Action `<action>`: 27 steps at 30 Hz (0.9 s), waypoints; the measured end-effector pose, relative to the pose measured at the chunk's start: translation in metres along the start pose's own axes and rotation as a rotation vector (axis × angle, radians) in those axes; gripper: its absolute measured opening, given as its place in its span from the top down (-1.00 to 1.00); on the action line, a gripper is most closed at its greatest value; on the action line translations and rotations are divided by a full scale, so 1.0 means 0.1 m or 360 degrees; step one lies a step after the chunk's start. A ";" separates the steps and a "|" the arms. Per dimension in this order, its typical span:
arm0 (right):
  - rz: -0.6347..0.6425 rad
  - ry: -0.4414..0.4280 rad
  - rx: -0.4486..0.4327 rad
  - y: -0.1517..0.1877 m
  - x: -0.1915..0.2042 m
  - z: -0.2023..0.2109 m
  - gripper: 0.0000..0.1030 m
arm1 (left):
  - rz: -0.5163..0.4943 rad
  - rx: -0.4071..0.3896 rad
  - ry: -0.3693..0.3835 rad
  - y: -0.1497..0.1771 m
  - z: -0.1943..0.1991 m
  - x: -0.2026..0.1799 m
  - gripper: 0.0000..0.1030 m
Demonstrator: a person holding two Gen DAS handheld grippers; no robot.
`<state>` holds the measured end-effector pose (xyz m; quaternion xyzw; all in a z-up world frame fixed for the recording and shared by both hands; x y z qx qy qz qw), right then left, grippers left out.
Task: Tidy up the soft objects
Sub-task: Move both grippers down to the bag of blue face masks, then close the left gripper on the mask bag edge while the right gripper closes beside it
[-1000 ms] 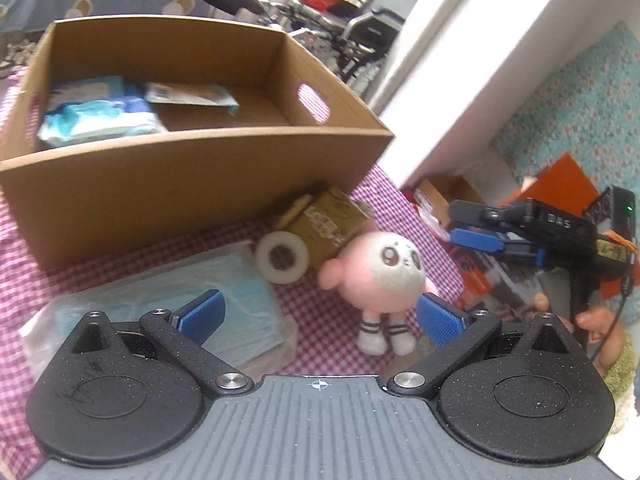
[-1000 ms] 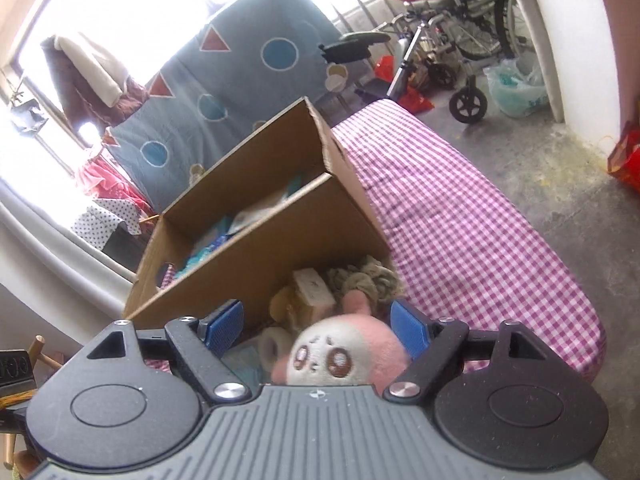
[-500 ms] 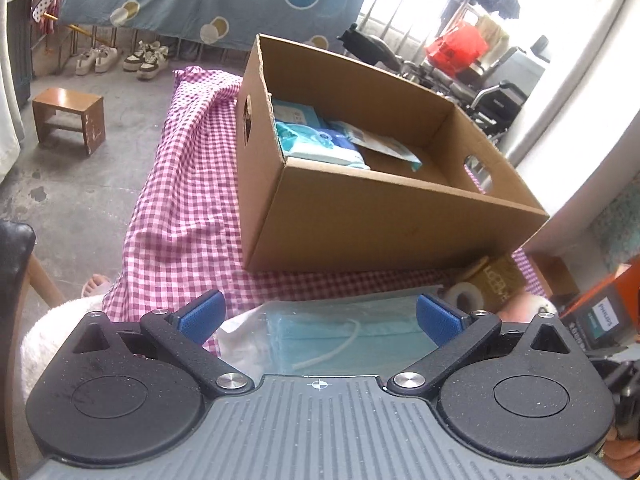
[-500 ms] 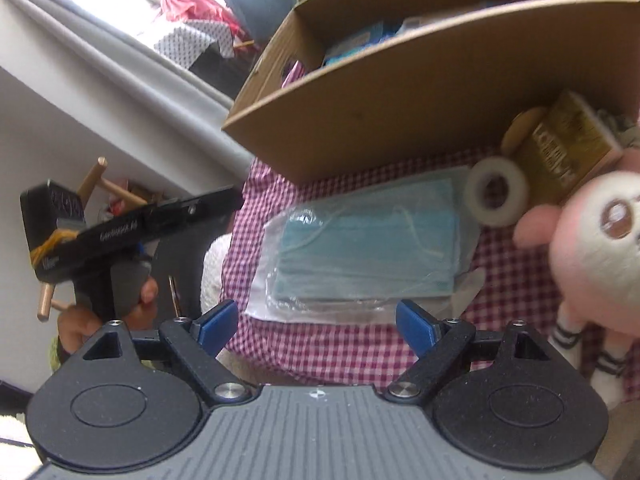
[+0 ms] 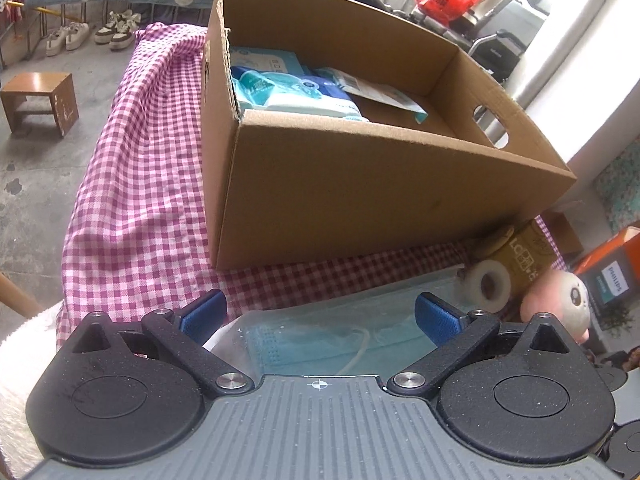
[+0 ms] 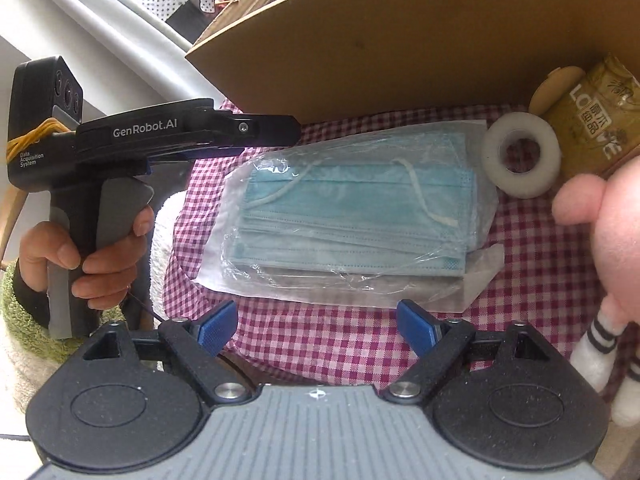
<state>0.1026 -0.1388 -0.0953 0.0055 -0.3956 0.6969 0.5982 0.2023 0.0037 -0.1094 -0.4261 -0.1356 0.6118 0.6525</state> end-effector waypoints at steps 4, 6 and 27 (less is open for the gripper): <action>-0.0043 -0.0018 -0.0024 -0.01 -0.03 -0.01 -0.74 | -0.0012 0.0050 0.0000 0.07 -0.08 -0.02 -0.95; -0.0082 -0.0032 -0.0037 -0.02 -0.07 0.04 -0.74 | -0.0005 0.0072 -0.0015 0.10 -0.11 -0.02 -0.95; -0.0638 -0.0169 -0.0117 -0.11 -0.55 0.24 -0.74 | 0.0174 0.0129 0.0135 0.30 0.14 0.10 -0.96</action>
Point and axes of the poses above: each gripper's, at about its wrist camera, not at the fingertips, and z roughly against the way its jaws point, x to its left, y to its underside, the point moved 7 cm from there along -z, roughly the way its jaws point, and after that the axes turned 14 degrees about -x, right-handed, at the moved point
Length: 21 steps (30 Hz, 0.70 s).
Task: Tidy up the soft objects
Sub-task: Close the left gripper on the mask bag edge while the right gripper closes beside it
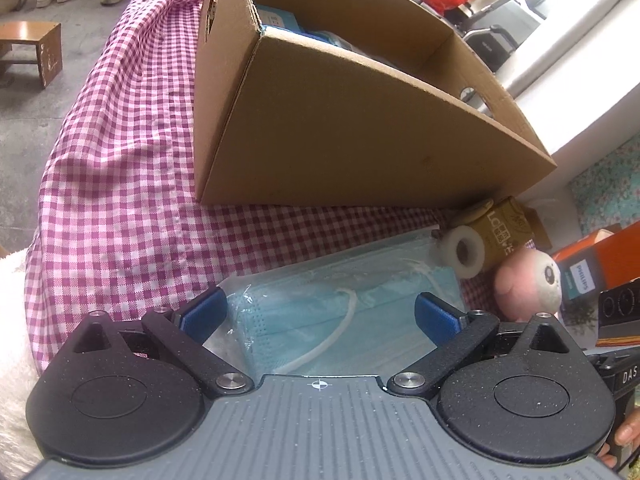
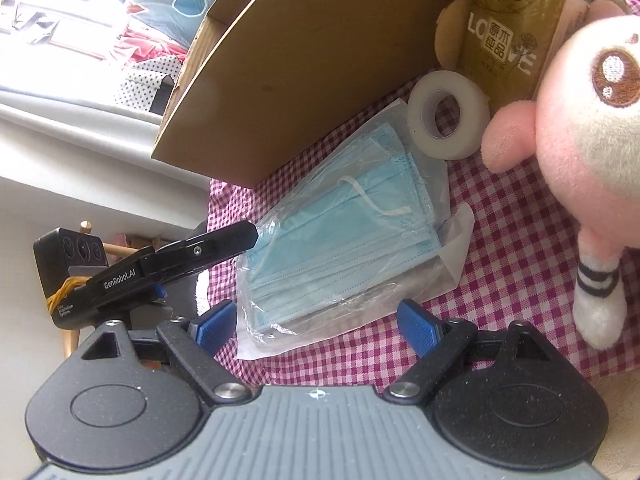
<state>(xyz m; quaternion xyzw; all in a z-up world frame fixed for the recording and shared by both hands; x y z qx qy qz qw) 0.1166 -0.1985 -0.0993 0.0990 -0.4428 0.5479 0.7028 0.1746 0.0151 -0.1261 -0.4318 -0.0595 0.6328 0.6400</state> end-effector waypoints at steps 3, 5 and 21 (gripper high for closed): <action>-0.0027 -0.0001 -0.0003 -0.01 -0.02 0.01 -0.75 | 0.0001 -0.0004 -0.0002 0.03 0.02 -0.01 -0.96; -0.0040 -0.0004 -0.0004 0.00 -0.03 0.04 -0.75 | -0.0005 -0.0002 -0.0006 0.05 0.04 -0.02 -0.97; -0.0113 0.0017 -0.0011 -0.03 -0.02 -0.03 -0.79 | 0.0028 -0.0032 0.0009 0.13 0.09 -0.05 -0.99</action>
Point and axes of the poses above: each gripper's, at about its wrist camera, not at the fingertips, and z roughly against the way its jaws point, x to its left, y to its underside, the point moved 7 cm from there along -z, roughly the way its jaws point, and after that the axes turned 14 degrees about -x, right-handed, at the moved point
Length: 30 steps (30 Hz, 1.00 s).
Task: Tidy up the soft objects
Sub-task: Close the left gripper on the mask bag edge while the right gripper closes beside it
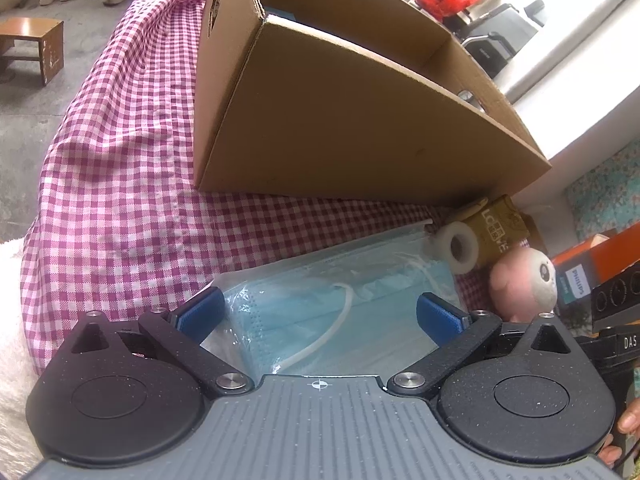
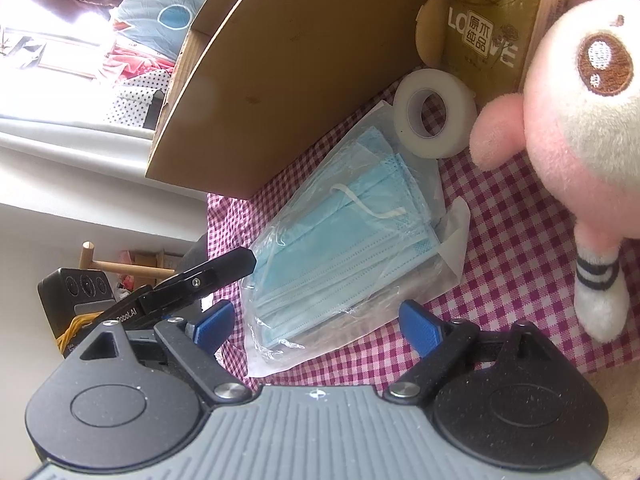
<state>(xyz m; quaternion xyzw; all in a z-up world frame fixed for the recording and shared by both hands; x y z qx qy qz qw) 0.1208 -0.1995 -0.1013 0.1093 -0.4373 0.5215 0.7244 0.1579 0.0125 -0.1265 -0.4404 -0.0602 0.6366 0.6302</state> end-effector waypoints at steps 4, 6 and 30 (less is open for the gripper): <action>-0.0026 0.0003 0.0008 -0.02 -0.01 -0.02 -0.82 | 0.0001 0.0009 0.0010 0.04 0.04 -0.04 -0.99; -0.0034 0.0003 0.0009 -0.03 -0.01 -0.03 -0.85 | -0.0007 0.0013 0.0012 0.07 0.06 -0.07 -0.99; 0.0019 0.0094 -0.0020 0.03 0.09 -0.11 -0.88 | -0.0034 0.0117 0.0083 0.60 0.40 -0.30 -0.98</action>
Point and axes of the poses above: each gripper's, at about its wrist camera, not at the fingertips, and z roughly against the way its jaws point, x to its left, y to its underside, the point moved 7 cm from there along -z, roughly the way its jaws point, and after that the axes turned 14 degrees about -x, right-handed, at the moved point
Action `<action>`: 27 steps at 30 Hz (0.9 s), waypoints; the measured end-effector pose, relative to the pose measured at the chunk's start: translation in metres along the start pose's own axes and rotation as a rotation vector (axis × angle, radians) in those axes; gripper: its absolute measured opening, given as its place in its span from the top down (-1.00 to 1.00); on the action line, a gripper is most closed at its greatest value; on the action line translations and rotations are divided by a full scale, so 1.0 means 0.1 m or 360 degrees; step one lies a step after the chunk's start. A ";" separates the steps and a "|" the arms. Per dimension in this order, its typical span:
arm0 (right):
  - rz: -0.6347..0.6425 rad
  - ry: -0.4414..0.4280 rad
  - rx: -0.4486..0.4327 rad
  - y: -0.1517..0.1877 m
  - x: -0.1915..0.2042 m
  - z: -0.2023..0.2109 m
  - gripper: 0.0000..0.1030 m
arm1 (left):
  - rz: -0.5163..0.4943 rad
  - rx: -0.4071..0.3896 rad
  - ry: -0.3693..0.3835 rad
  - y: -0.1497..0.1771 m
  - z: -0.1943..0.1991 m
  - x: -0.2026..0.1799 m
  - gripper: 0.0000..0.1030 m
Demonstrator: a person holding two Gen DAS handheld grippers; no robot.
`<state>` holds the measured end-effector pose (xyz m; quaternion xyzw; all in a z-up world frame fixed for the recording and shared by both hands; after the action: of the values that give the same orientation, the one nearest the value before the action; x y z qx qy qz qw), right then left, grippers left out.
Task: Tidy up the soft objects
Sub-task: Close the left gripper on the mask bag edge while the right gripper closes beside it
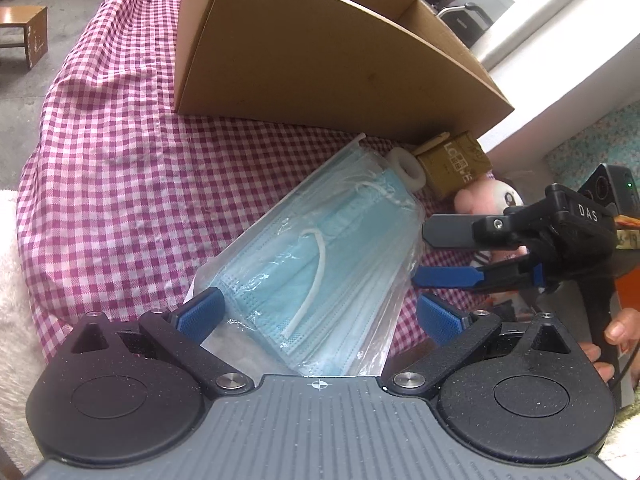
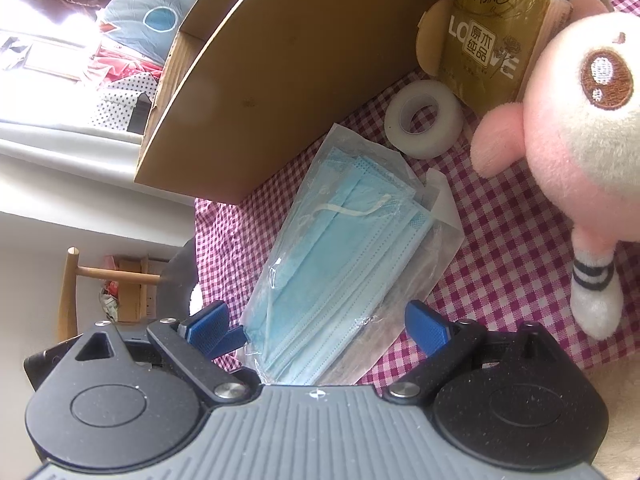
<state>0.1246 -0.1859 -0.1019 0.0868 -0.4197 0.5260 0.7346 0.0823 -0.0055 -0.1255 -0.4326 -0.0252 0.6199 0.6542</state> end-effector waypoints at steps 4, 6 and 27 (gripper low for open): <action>-0.0004 0.0008 -0.0017 -0.01 -0.02 0.01 -0.88 | 0.0007 -0.0011 0.0017 0.03 0.09 -0.02 -0.96; 0.0002 0.0015 -0.0042 -0.04 -0.04 0.04 -0.88 | -0.0008 -0.0039 0.0012 0.02 0.17 -0.02 -0.97; -0.0067 -0.0019 -0.0154 0.02 -0.16 0.15 -0.60 | -0.0157 -0.0005 -0.0042 -0.25 -0.17 0.00 -0.36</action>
<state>0.1133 -0.2049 -0.1043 0.0632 -0.4470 0.4890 0.7464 0.1118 -0.0111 -0.1217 -0.4235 -0.0560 0.5925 0.6830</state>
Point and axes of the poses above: each gripper's, at about its wrist camera, not at the fingertips, and z roughly against the way its jaws point, x to its left, y to its underside, the point moved 7 cm from there along -z, roughly the way its jaws point, and after that the axes turned 14 degrees about -x, right-handed, at the moved point
